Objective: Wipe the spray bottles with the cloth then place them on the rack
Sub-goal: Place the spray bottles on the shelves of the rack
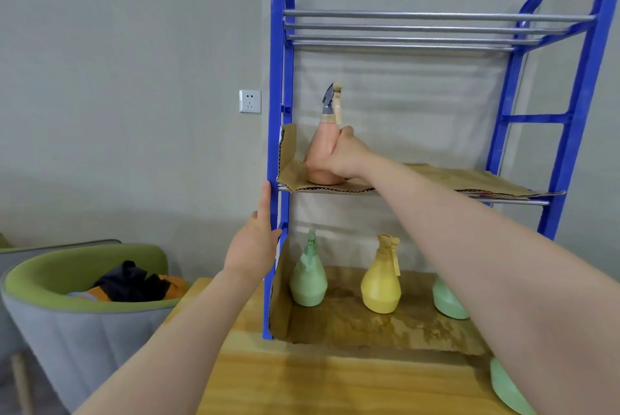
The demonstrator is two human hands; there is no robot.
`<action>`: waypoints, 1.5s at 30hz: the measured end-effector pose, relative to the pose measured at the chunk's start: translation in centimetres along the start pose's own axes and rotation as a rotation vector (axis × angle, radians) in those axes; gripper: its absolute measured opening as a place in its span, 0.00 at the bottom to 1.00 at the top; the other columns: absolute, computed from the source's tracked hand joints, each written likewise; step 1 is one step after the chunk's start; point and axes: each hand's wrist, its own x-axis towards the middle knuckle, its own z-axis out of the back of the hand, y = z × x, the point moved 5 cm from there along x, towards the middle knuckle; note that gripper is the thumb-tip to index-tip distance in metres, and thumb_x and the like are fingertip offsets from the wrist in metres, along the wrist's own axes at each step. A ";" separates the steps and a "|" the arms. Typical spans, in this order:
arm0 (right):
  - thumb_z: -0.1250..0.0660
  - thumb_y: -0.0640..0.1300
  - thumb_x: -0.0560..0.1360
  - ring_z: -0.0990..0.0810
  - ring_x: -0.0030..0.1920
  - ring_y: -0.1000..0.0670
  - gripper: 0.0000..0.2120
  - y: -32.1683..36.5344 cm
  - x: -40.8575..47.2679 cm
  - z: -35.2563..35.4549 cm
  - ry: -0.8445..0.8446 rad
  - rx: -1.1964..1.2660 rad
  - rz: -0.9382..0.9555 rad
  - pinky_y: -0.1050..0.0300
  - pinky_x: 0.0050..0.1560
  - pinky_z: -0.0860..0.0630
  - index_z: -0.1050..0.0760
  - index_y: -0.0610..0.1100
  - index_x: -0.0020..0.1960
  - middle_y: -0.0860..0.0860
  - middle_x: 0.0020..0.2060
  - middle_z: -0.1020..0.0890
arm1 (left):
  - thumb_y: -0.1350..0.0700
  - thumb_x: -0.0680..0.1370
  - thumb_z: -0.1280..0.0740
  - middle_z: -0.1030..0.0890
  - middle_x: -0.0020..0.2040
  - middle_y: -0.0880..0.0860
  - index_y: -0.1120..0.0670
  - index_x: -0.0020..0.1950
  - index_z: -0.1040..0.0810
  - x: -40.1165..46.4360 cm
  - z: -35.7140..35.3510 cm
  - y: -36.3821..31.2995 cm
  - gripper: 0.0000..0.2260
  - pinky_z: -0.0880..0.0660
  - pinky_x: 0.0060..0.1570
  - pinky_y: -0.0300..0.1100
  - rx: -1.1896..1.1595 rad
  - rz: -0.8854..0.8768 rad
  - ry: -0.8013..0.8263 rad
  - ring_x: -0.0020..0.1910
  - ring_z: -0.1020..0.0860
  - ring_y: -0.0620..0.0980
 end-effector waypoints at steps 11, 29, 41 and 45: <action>0.26 0.60 0.71 0.27 0.65 0.42 0.40 1.8 1.0 -1.9 -0.080 -0.134 -0.015 0.51 0.63 0.28 0.40 0.38 0.69 0.41 0.65 0.29 | 0.56 0.82 0.39 0.26 0.62 0.57 0.39 0.77 0.68 0.1 -0.3 0.1 0.40 0.29 0.33 0.47 -0.020 0.004 -0.016 0.32 0.27 0.49; 0.39 0.61 0.79 0.28 0.67 0.36 0.36 -0.5 -8.3 -0.2 -0.183 -0.336 0.122 0.46 0.62 0.30 0.43 0.38 0.76 0.38 0.67 0.27 | 0.55 0.82 0.38 0.30 0.65 0.54 0.44 0.79 0.64 -2.1 -0.8 -0.3 0.38 0.28 0.35 0.50 0.040 -0.019 -0.023 0.41 0.24 0.57; 0.35 0.50 0.78 0.30 0.66 0.42 0.23 -13.9 -25.1 -2.5 -0.468 -0.169 0.140 0.46 0.69 0.32 0.32 0.40 0.69 0.44 0.64 0.26 | 0.48 0.80 0.36 0.51 0.80 0.60 0.52 0.81 0.53 -10.9 -7.3 0.0 0.36 0.42 0.74 0.53 0.304 -0.026 0.073 0.78 0.47 0.60; 0.32 0.43 0.76 0.29 0.66 0.42 0.24 -20.3 -29.1 -3.0 -0.490 -0.100 -0.061 0.45 0.68 0.32 0.33 0.39 0.69 0.43 0.64 0.26 | 0.46 0.81 0.40 0.52 0.81 0.57 0.50 0.81 0.51 -13.1 -9.4 0.3 0.32 0.50 0.77 0.53 0.414 -0.050 0.160 0.79 0.54 0.59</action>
